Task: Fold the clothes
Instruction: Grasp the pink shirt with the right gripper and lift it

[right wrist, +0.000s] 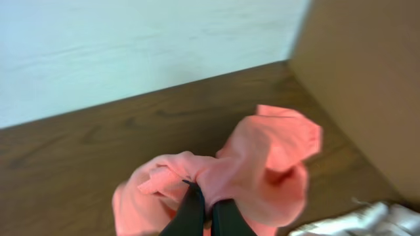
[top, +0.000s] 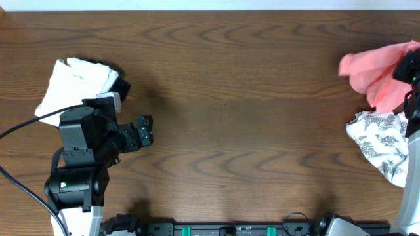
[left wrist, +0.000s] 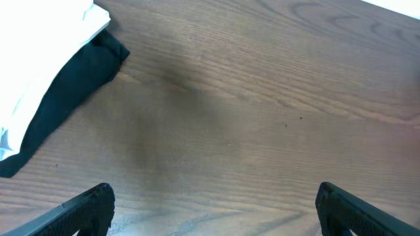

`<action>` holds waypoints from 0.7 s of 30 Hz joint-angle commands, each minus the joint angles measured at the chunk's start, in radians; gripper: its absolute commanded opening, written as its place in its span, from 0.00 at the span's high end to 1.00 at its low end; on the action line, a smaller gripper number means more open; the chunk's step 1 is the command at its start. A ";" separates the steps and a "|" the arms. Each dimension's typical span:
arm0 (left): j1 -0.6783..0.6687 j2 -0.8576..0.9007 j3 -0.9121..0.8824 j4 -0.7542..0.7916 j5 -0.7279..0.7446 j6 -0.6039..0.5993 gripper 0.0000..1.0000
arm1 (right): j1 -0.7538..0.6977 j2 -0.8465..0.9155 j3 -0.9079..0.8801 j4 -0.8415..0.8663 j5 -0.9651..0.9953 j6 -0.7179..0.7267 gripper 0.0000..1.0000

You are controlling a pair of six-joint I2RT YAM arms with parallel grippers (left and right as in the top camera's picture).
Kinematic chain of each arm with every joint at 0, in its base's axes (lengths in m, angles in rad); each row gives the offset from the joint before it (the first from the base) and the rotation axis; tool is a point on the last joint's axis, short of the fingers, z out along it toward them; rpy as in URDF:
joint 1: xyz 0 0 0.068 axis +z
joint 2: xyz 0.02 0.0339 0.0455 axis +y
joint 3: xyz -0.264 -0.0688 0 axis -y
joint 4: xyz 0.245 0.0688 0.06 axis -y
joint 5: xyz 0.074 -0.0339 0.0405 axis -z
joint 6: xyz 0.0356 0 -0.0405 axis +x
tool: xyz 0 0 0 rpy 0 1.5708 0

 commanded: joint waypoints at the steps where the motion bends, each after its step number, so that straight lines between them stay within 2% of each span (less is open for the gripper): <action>1: -0.004 0.000 0.020 0.003 0.013 -0.005 0.02 | 0.026 -0.028 0.006 0.000 -0.249 -0.050 0.99; 6: -0.004 0.000 0.020 0.003 0.013 -0.006 0.02 | 0.056 -0.067 0.033 0.005 -0.468 -0.054 0.99; 13: -0.004 0.000 0.020 0.004 0.014 -0.006 0.02 | 0.140 -0.098 0.117 -0.089 -0.473 -0.054 0.99; 19: -0.004 0.000 0.020 0.004 0.017 -0.006 0.00 | 0.276 -0.097 0.146 -0.127 -0.473 -0.055 0.99; 21: -0.004 0.000 0.020 0.003 0.017 -0.006 0.04 | 0.320 -0.097 0.146 -0.130 -0.473 -0.055 0.99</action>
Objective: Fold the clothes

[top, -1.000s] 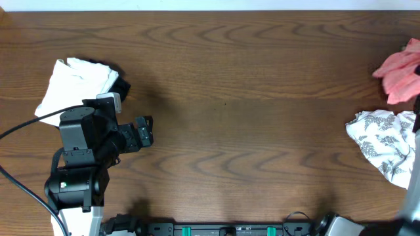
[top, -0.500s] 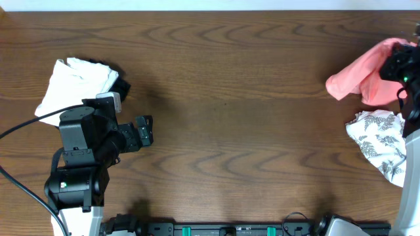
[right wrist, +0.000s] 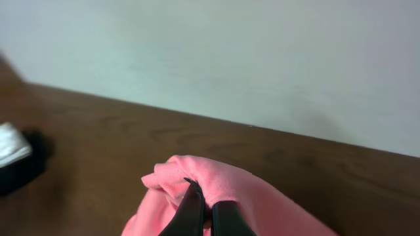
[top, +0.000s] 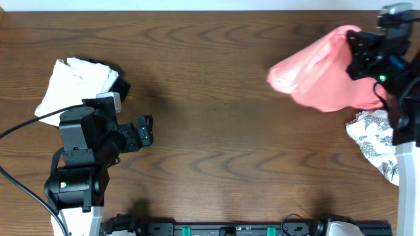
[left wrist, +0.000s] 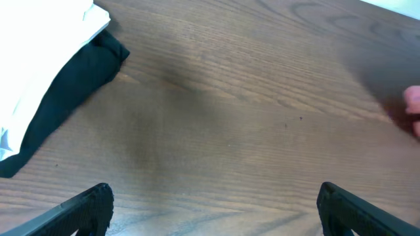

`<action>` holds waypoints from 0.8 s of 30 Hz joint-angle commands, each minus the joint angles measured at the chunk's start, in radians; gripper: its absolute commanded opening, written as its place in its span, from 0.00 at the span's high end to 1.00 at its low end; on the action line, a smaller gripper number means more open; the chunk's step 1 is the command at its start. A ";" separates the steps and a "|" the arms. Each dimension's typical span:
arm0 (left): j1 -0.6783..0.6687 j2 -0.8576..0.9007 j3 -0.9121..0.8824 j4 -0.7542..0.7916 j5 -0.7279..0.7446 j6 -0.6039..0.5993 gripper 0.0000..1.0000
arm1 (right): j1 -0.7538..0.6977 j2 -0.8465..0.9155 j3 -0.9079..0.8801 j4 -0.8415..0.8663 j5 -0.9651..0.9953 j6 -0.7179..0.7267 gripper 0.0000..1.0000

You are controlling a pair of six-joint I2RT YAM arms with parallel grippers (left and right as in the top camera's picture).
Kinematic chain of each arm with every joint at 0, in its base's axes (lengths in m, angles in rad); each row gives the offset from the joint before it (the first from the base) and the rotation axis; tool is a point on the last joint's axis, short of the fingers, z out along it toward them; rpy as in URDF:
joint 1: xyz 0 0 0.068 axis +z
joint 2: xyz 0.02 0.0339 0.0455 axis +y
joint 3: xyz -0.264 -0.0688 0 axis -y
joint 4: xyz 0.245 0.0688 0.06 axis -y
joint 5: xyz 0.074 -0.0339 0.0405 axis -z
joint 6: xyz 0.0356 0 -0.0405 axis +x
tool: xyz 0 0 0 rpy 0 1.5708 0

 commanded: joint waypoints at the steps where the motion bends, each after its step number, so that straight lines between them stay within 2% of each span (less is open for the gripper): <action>1: -0.004 0.000 0.020 0.003 0.018 -0.003 0.08 | 0.072 -0.010 0.023 -0.003 -0.024 -0.016 0.99; 4: -0.004 0.000 0.020 0.005 0.066 -0.002 0.16 | 0.131 -0.010 0.023 -0.003 -0.024 -0.017 0.99; 7: -0.004 0.001 0.020 0.018 0.147 -0.002 0.17 | 0.177 -0.010 0.023 -0.003 -0.019 -0.027 0.99; 10: -0.016 0.008 0.020 0.040 0.219 -0.003 0.31 | 0.200 -0.006 0.023 -0.002 -0.019 -0.027 0.99; 13: -0.066 0.029 0.020 0.066 0.209 -0.002 0.37 | 0.213 0.004 0.023 0.000 -0.021 -0.026 0.99; 16: -0.145 0.069 0.020 0.102 0.168 -0.005 0.42 | 0.236 0.014 0.023 -0.002 -0.020 -0.015 0.99; 19: -0.255 0.126 0.020 0.149 0.105 -0.014 0.43 | 0.260 0.023 0.023 0.001 -0.020 -0.015 0.99; 24: -0.477 0.243 0.020 0.242 -0.105 -0.012 0.56 | 0.277 0.032 0.023 0.001 -0.020 -0.005 0.99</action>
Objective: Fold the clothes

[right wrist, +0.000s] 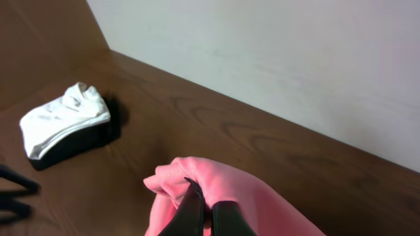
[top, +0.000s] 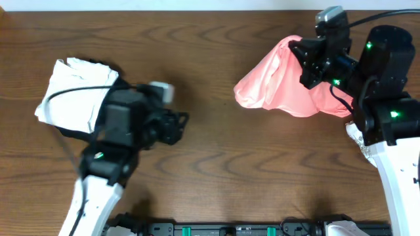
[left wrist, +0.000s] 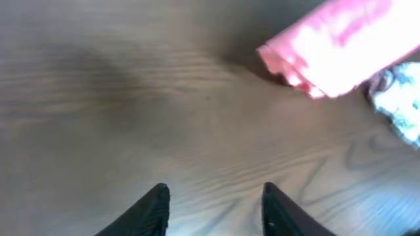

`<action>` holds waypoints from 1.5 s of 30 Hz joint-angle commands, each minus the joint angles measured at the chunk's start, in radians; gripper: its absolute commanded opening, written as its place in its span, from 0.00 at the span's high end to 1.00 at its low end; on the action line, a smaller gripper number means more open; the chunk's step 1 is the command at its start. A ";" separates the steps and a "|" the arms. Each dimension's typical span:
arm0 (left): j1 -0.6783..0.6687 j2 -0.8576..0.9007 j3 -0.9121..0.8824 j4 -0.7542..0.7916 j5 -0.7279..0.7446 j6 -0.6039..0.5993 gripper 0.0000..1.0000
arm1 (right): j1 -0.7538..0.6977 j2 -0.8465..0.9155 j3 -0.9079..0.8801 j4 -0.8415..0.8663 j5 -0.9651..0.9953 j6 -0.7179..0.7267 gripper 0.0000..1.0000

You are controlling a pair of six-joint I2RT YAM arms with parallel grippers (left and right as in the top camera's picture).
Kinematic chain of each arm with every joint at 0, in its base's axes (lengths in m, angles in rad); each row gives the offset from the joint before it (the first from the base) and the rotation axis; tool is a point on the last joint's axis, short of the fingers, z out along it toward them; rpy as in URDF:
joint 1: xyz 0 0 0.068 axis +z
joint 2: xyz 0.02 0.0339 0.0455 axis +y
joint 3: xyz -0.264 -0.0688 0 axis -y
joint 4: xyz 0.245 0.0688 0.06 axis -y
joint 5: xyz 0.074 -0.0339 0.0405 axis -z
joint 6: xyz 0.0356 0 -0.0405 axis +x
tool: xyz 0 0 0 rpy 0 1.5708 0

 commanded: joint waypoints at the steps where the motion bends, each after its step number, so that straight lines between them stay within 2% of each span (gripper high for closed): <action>1: -0.134 0.069 0.020 0.042 -0.208 0.010 0.60 | 0.013 0.009 0.023 0.003 -0.011 0.021 0.99; 5: -0.293 0.162 0.020 0.118 -0.431 0.059 0.66 | 0.013 0.014 0.023 0.003 -0.012 0.100 0.99; 8: -0.373 0.222 0.020 0.165 -0.566 0.065 0.66 | 0.013 0.018 0.023 0.003 -0.016 0.156 0.99; 16: -0.476 0.361 0.020 0.291 -0.694 0.107 0.65 | 0.013 0.026 0.023 0.001 -0.075 0.175 0.99; 18: -0.486 0.378 0.020 0.318 -0.741 0.135 0.51 | 0.013 0.026 0.023 -0.001 -0.075 0.174 0.99; 22: -0.507 0.376 0.020 0.388 -0.841 0.190 0.53 | 0.013 0.028 0.023 -0.004 -0.075 0.174 0.99; 23: -0.515 0.373 0.020 0.410 -0.866 0.194 0.56 | 0.013 0.031 0.023 -0.004 -0.075 0.174 0.99; 26: -0.545 0.366 0.020 0.464 -0.885 0.217 0.57 | 0.013 0.039 0.023 -0.004 -0.075 0.174 0.99; 32: -0.636 0.367 0.020 0.435 -0.887 0.478 0.50 | 0.007 0.060 0.023 -0.003 -0.073 0.174 0.99; 38: -0.704 0.368 0.020 0.419 -0.956 0.496 0.47 | 0.001 0.063 0.023 0.001 -0.067 0.183 0.99; 45: -0.719 0.391 0.019 0.419 -0.961 0.514 0.48 | -0.005 0.063 0.027 0.011 -0.106 0.294 0.99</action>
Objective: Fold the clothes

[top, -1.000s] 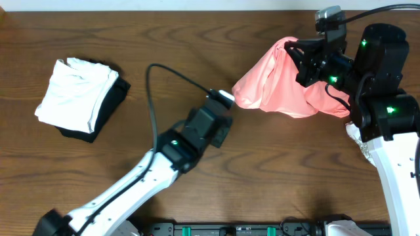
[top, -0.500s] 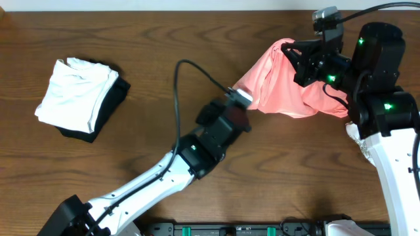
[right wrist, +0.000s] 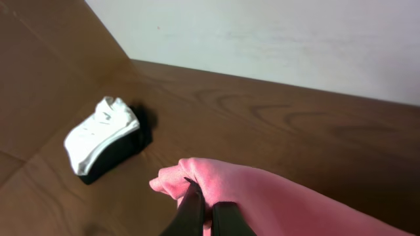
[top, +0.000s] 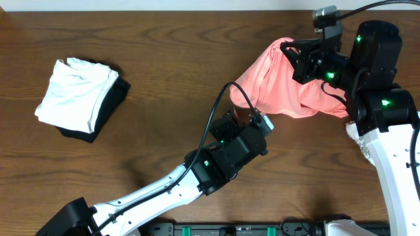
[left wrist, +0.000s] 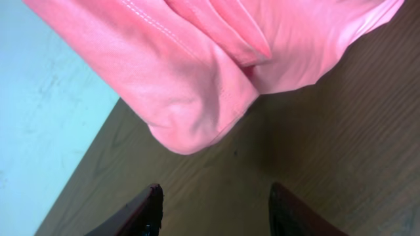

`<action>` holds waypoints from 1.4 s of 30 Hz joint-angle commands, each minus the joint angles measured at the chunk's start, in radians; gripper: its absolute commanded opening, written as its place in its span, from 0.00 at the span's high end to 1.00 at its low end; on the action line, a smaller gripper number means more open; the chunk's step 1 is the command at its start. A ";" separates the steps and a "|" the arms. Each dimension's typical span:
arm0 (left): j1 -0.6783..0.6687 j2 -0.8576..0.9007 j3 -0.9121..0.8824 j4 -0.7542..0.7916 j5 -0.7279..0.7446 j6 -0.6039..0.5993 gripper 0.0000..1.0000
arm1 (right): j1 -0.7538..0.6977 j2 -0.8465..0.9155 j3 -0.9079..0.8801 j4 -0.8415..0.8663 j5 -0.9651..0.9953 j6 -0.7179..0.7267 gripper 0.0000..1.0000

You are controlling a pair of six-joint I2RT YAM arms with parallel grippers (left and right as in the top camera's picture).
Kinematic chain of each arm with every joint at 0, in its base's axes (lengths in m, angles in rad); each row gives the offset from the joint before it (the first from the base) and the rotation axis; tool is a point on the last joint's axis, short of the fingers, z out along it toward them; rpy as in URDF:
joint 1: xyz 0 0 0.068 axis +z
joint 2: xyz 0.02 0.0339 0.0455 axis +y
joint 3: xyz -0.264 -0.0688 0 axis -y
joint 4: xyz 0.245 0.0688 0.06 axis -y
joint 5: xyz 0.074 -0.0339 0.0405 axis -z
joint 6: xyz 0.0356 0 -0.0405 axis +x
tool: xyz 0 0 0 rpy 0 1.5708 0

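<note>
A pink garment (top: 282, 85) hangs bunched above the right half of the table, with my right gripper (top: 296, 63) shut on its top fold. The right wrist view shows the closed fingers (right wrist: 203, 211) pinching the pink cloth (right wrist: 282, 196). My left gripper (top: 254, 122) reaches across the table and stands open just under the garment's lower left corner. In the left wrist view the pink cloth (left wrist: 216, 59) fills the top of the picture. Below it the open gripper (left wrist: 216, 204) has only bare wood between its fingers.
A folded stack, white cloth on black (top: 79, 98), lies at the far left and also shows in the right wrist view (right wrist: 105, 137). A white leaf-patterned garment (top: 358, 141) lies at the right edge, partly behind my right arm. A wall runs along the table's far side.
My left arm has moved from left of centre to right of centre, its open gripper now under the pink garment's hanging corner. The right gripper still holds the garment, in nearly the same place.
At first my right gripper was shut on the pink garment at the far right edge, and the left gripper rested open beside the white and black stack. The garment was then held further left over the table. The left arm had then left the stack and now reaches it.
</note>
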 commanded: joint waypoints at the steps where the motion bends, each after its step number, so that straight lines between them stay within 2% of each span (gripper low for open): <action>1: -0.001 0.017 0.019 0.000 -0.036 0.024 0.48 | -0.005 0.002 0.027 0.007 -0.054 0.077 0.99; 9: -0.002 0.068 0.019 0.058 -0.087 0.077 0.42 | -0.017 0.002 0.048 0.015 -0.237 0.172 0.99; 14: 0.005 0.070 0.019 0.092 -0.087 0.077 0.36 | -0.020 0.002 0.069 0.020 -0.272 0.203 0.99; 22: 0.064 0.070 0.019 0.104 -0.087 0.098 0.36 | -0.020 0.000 0.086 0.029 -0.335 0.239 0.99; 23: 0.069 0.070 0.019 0.109 -0.087 0.114 0.41 | -0.020 0.000 0.086 0.028 -0.335 0.239 0.99; 24: 0.074 0.070 0.019 0.115 -0.088 0.132 0.51 | -0.020 0.000 0.086 0.028 -0.335 0.239 0.99; 25: 0.076 0.070 0.019 0.123 -0.088 0.152 0.68 | -0.020 0.000 0.086 0.028 -0.335 0.239 0.99; 26: 0.077 0.070 0.019 0.133 -0.089 0.174 0.78 | -0.020 0.000 0.086 0.027 -0.335 0.239 0.99; 28: 0.077 0.070 0.019 0.168 -0.129 0.190 0.86 | -0.020 0.000 0.086 0.027 -0.335 0.239 0.99; 29: 0.077 0.070 0.019 0.191 -0.154 0.200 0.94 | -0.020 0.000 0.086 0.026 -0.334 0.238 0.98; 34: 0.077 0.069 0.019 0.262 -0.249 0.277 0.94 | -0.020 0.000 0.086 0.020 -0.309 0.227 0.99; 42: 0.078 0.009 0.019 0.276 -0.368 0.279 0.94 | -0.020 0.000 0.086 -0.058 -0.180 0.112 0.99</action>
